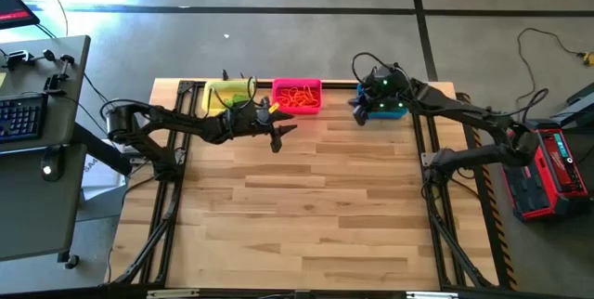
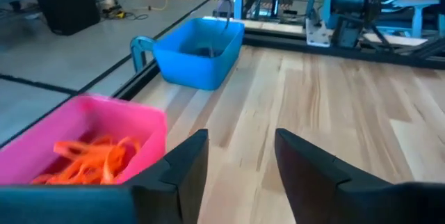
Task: Sort rubber bands into baskets
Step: Put the violet rubber band into the blue bin
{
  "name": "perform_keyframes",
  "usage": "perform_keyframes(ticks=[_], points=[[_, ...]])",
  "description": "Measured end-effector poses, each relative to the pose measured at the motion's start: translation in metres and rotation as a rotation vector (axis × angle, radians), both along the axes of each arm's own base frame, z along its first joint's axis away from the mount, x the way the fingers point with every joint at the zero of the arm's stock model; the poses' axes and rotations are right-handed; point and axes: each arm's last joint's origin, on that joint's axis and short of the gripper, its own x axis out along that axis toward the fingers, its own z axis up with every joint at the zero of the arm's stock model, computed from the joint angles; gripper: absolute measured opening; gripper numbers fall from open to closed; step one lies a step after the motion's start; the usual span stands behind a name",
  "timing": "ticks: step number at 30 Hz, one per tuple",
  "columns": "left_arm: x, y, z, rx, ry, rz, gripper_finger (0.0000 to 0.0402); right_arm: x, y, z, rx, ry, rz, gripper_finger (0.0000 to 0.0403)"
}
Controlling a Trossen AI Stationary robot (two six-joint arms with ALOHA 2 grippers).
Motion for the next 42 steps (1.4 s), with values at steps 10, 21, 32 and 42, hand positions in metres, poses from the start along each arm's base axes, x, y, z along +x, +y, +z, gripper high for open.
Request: perform_keyframes(ticks=[10,21,32,42], points=[[0.051,0.005,0.019,0.093,-0.053,-0.05,0.0208,0.034,0.042,0.012,-0.054,-0.137,0.219,0.0],[0.077,-0.005,0.032,0.136,-0.088,-0.089,0.0211,0.05,0.073,0.02,-0.068,-0.237,0.326,0.0],[0.082,-0.025,0.029,0.161,-0.038,-0.258,0.0203,0.052,0.079,0.021,-0.087,-0.242,0.327,0.0],[0.081,-0.023,0.027,0.133,-0.03,-0.27,0.0199,0.053,0.08,0.022,-0.088,-0.243,0.329,0.0]])
